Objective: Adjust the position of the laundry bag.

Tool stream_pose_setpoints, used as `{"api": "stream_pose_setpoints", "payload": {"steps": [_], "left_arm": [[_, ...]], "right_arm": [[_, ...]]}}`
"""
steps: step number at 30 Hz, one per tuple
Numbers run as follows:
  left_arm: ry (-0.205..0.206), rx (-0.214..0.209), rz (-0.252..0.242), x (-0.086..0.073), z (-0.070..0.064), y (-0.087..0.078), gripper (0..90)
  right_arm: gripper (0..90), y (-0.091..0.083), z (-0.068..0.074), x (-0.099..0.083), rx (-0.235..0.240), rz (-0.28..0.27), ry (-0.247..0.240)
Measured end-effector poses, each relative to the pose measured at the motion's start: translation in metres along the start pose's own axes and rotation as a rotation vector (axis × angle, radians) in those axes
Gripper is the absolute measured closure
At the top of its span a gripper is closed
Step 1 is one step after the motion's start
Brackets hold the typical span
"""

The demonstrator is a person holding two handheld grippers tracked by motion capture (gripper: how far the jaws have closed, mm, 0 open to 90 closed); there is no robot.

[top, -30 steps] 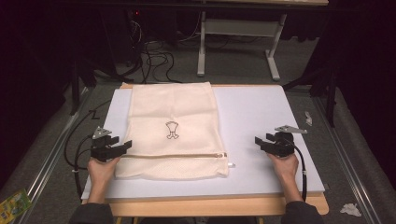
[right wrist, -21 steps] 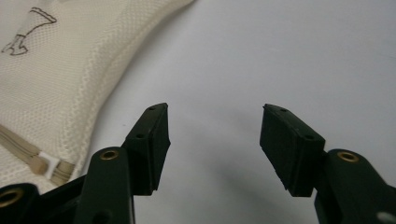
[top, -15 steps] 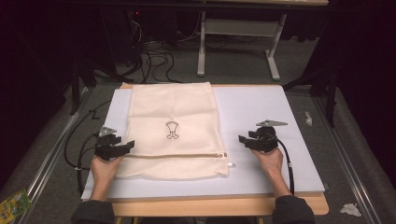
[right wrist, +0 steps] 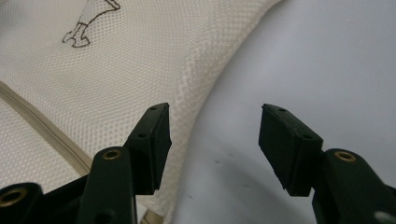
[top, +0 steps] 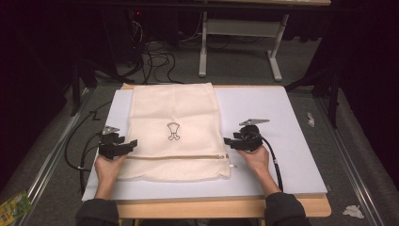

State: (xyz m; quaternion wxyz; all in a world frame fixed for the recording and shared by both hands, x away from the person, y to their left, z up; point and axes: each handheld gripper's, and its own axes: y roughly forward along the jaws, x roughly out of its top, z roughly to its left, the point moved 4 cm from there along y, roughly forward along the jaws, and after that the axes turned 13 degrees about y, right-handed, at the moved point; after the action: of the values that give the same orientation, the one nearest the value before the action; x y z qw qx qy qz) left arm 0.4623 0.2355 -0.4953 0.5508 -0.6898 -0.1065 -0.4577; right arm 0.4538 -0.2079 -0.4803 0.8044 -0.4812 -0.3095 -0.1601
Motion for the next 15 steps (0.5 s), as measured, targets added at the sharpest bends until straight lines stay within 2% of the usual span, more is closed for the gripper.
{"api": "stream_pose_setpoints", "payload": {"steps": [6,10,15], "left_arm": [[-0.002,0.01,0.016,-0.001,0.0,0.003,39.9],[-0.004,0.014,0.036,-0.002,0.001,0.006,41.6],[-0.014,0.012,0.058,-0.004,0.002,0.011,47.8]], "right_arm": [[43.8,0.012,0.013,0.0,0.008,0.029,-0.009],[43.6,0.021,0.016,-0.001,0.005,0.049,-0.002],[47.3,0.031,0.02,-0.001,0.008,0.09,0.009]]}}
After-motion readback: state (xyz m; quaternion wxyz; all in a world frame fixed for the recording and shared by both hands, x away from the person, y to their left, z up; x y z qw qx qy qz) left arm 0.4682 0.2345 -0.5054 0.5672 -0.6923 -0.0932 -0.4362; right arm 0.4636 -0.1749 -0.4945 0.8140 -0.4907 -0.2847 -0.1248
